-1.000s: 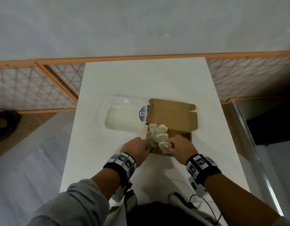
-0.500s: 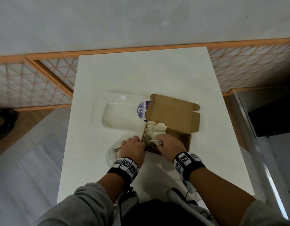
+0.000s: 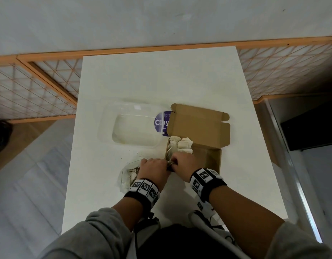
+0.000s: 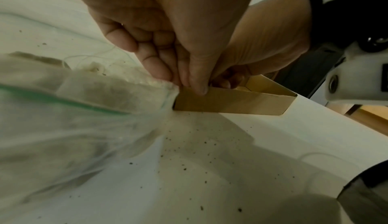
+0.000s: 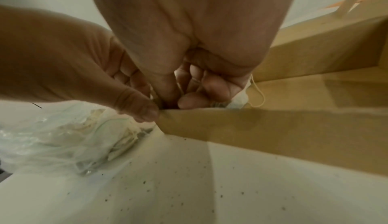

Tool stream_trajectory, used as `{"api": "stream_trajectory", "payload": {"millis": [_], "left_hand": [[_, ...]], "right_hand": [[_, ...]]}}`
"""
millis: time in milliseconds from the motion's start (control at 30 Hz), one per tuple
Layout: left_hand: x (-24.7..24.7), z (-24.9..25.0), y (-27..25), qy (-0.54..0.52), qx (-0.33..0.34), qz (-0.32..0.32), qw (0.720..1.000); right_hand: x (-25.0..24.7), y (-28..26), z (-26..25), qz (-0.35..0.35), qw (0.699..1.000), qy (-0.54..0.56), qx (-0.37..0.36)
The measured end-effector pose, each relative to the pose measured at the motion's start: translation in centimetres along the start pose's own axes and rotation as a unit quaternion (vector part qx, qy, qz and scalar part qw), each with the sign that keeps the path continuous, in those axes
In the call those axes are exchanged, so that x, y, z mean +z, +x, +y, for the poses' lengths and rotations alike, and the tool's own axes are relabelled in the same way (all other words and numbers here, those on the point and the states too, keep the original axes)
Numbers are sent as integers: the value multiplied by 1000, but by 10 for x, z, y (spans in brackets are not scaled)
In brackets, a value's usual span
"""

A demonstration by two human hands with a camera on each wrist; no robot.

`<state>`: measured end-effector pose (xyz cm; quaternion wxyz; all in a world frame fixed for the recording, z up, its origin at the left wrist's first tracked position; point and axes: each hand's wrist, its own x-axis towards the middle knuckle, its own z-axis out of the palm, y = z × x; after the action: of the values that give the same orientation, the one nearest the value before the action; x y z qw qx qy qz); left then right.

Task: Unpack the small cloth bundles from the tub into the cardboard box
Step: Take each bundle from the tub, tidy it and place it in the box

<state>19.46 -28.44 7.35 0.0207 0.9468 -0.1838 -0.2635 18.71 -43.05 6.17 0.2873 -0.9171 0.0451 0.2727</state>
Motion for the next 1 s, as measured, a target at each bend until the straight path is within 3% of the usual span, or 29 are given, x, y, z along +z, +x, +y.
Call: {"api": "stream_trajectory", "payload": {"millis": [267, 467, 600, 733, 867, 1000], "left_hand": [[-1, 1, -1, -31, 10, 2, 999], [-6, 2, -8, -66, 38, 2, 997], [-18, -8, -21, -96, 48, 47, 993], [-27, -44, -40, -122, 8, 82, 989], [-26, -77, -55, -52, -38, 42, 997], [-15, -79, -57, -7, -63, 5, 998]], "right_hand": [[0, 1, 1, 67, 988, 64, 123], [-9, -3, 3, 62, 987, 53, 138], [-23, -17, 4, 82, 985, 87, 121], [-37, -35, 9, 107, 984, 107, 92], [-36, -55, -16, 75, 995, 61, -1], [-20, -62, -47, 14, 996, 26, -83]]}}
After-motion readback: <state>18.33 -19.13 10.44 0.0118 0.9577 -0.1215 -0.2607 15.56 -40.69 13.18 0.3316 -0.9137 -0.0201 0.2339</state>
